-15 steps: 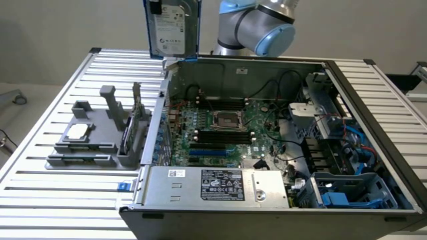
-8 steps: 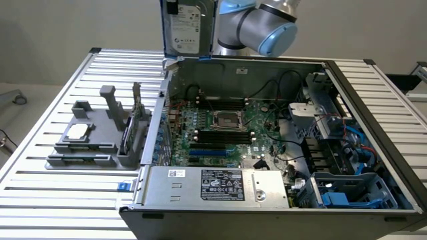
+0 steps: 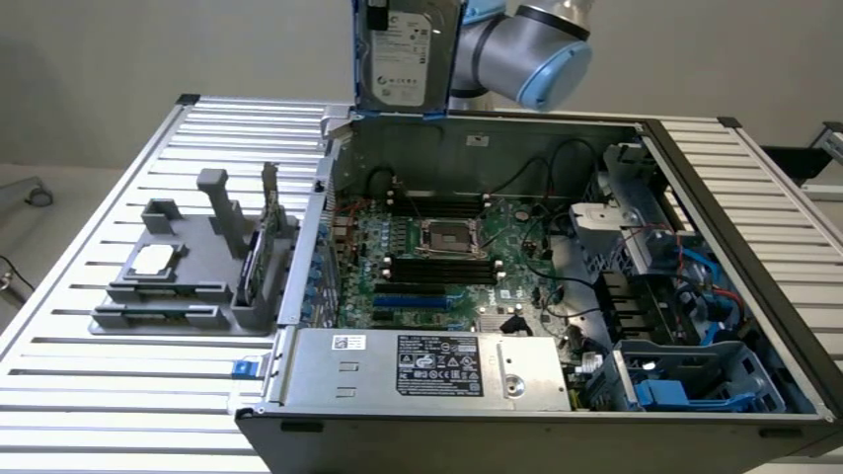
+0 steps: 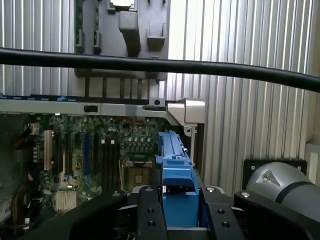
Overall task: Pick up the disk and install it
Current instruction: 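Pick up the disk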
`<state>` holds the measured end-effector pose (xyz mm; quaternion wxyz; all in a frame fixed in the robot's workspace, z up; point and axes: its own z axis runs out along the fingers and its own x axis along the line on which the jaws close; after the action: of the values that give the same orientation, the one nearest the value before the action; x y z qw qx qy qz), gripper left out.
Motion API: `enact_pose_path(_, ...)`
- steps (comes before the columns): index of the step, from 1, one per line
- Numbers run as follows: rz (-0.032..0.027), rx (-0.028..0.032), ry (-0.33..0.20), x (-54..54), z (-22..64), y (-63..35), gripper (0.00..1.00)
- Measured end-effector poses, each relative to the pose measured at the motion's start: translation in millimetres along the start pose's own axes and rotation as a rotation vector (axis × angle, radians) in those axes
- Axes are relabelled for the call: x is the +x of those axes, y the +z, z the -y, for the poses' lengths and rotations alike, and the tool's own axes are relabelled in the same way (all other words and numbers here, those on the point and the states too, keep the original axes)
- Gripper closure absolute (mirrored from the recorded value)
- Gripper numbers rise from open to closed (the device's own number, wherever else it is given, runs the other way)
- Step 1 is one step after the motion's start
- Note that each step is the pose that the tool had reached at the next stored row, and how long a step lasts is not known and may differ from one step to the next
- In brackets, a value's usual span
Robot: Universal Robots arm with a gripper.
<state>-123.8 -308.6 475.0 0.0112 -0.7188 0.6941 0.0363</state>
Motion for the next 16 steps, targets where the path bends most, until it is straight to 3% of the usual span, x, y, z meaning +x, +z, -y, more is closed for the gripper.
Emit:
enact_pose_path(10, 0.0083, 0.0002, 0.0, 14.6, 40.8, -2.4, 0.67)
enact_pose_path(16, 0.0097, 0.0003, 0.0, 27.2, 62.6, -4.0, 0.67)
